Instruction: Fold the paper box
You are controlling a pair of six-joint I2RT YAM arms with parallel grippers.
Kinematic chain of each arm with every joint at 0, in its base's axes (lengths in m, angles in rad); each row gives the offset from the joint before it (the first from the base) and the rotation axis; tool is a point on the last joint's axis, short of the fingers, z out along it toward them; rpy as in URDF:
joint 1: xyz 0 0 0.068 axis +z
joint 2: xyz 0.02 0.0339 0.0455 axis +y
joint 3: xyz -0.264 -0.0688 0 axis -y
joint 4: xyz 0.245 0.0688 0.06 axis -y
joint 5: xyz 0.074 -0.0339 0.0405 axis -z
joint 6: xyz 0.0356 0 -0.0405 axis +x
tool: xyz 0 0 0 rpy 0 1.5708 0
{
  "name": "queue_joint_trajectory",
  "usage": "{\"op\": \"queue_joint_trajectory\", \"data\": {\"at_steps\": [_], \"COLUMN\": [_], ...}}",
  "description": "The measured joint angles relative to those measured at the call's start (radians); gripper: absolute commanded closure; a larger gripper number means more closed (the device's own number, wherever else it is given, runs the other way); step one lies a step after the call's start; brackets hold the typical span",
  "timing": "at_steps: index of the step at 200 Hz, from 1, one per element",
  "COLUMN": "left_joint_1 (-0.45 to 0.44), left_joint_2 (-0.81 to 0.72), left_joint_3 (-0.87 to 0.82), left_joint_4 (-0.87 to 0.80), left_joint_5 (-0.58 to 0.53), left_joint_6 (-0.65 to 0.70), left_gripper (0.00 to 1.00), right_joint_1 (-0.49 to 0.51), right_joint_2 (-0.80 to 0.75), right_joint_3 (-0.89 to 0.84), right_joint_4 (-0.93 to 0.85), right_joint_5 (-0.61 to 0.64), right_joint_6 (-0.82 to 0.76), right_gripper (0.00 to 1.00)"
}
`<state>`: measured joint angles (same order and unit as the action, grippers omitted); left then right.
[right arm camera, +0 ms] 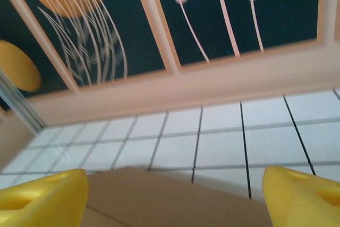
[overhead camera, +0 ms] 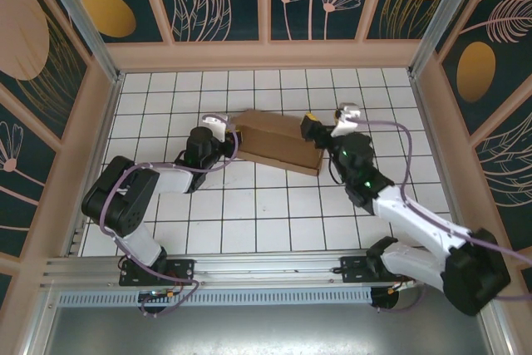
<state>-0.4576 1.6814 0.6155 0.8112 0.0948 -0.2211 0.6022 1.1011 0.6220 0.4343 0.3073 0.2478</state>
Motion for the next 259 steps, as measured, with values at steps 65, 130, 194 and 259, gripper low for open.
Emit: {"op": "queue_joint_trajectory", "data": {"at_steps": [65,130,194,259], "left_joint_1": [0.000,0.002,0.071,0.089], "left_joint_2": [-0.348,-0.433,0.040,0.261], "left_joint_3": [-0.320,0.017,0.447,0.558], "left_joint_4": [0.002,-0.348,-0.658,-0.753], "left_joint_5": [0.000,-0.065,0.083,0.277], "left_joint_6": [-0.038,-0.130,-0.206,-0.238], "left_gripper": [0.18,0.02,0.22,0.57], "right_joint_1": [-0.046,-0.086,-0.166,-0.319], "right_joint_2": [0.273,0.346,0.363,0.216], "right_joint_3": [0.054,0.009,0.006,-0.032], "right_joint_4": [-0.211,-0.215,-0.237,-0.153], "right_joint_5": [-0.055,-0.077,-0.122,-0.408], "right_joint_6": [0.080,0.076,0.077,0.136], "right_gripper": [0.25,0.17,0.12,0.10]}}
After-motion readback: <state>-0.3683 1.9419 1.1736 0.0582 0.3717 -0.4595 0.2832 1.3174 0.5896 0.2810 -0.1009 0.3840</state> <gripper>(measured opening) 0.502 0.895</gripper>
